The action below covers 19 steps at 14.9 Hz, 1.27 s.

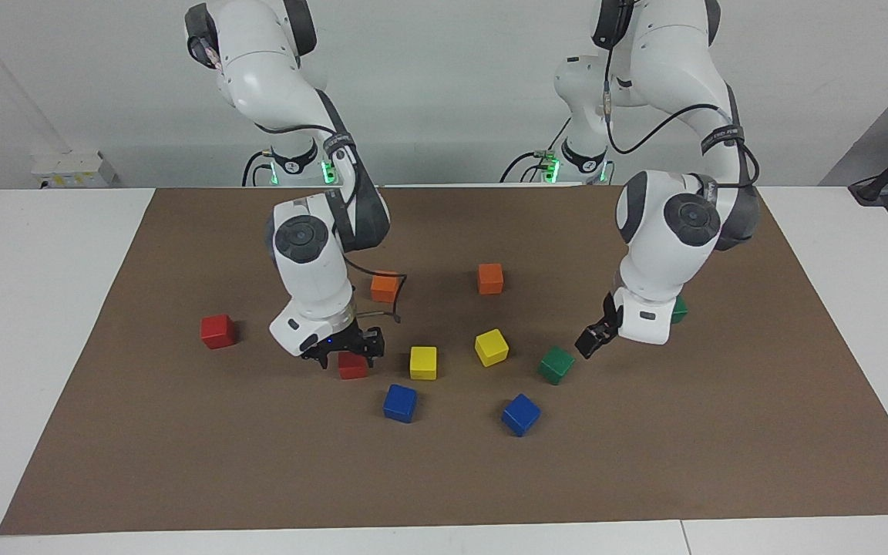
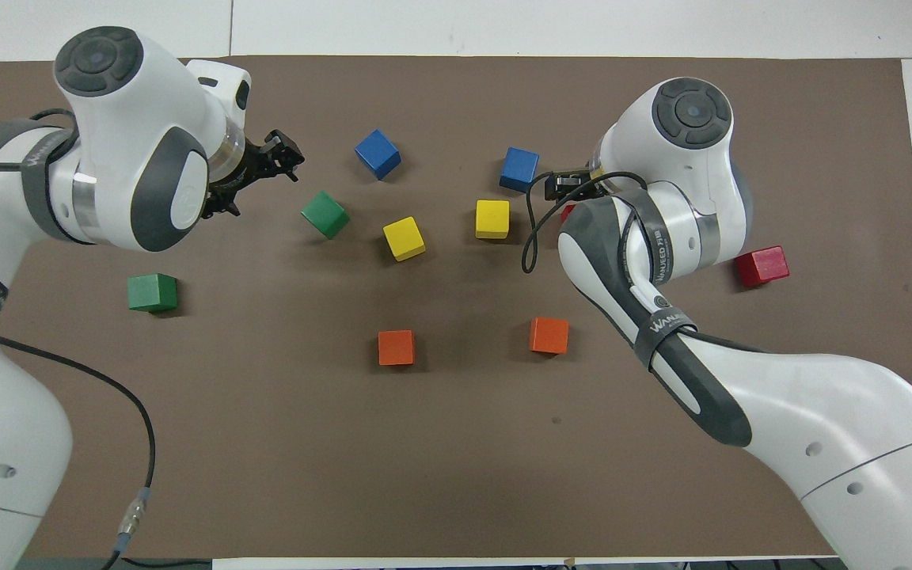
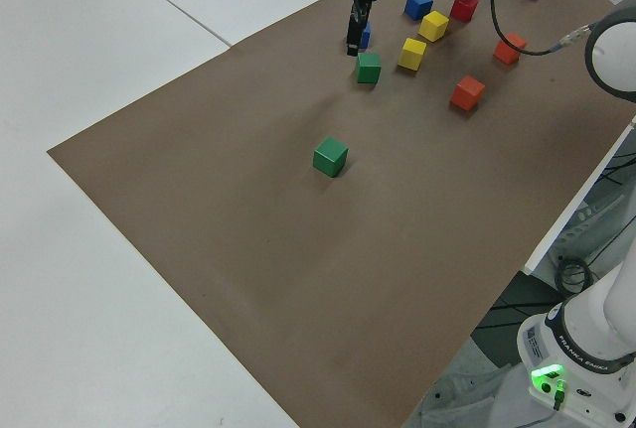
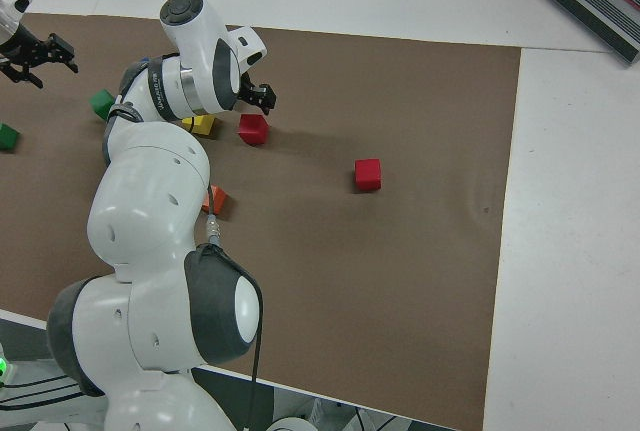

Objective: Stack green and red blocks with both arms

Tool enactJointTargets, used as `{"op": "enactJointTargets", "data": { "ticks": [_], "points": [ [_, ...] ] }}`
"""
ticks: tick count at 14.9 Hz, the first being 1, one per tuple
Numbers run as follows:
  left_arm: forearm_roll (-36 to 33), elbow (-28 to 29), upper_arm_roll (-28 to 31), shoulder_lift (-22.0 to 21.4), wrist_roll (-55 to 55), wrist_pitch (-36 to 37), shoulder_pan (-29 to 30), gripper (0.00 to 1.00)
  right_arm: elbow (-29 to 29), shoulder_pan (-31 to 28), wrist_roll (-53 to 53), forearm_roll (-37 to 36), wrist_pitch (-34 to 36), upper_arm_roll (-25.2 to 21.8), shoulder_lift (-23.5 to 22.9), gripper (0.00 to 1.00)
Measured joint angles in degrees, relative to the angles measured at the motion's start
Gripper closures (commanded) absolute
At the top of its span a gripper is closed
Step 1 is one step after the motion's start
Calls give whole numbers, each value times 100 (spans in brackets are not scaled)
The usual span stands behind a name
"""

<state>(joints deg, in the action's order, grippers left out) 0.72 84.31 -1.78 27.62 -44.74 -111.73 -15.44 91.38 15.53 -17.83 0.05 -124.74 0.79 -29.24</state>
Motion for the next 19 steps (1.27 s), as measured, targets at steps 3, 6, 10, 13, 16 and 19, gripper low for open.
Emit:
{"op": "enactJointTargets", "data": {
  "ticks": [3, 6, 10, 13, 16, 19],
  "points": [
    [-179, -160, 14, 266, -428, -5, -119, 0, 36, 15, 25, -32, -6, 5, -4, 8],
    [-260, 140, 24, 301, -1074, -412, -186, 0, 107, 55, 68, -176, -10, 8, -4, 8],
    [-265, 432, 23, 302, -1361, -865, -330, 0, 314, 66, 210, -189, -207, 12, 8, 9],
    [-267, 458, 22, 301, -1394, -984, -404, 0, 504, 57, 259, -191, -443, 8, 31, 13],
    [-269, 740, 25, 300, -1395, -1266, -469, 0, 529, 44, 259, -191, -461, 2, 40, 47],
    [-269, 1016, 24, 299, -1404, -1525, -537, 0, 544, 38, 260, -191, -460, 2, 61, 100]
  ]
}}
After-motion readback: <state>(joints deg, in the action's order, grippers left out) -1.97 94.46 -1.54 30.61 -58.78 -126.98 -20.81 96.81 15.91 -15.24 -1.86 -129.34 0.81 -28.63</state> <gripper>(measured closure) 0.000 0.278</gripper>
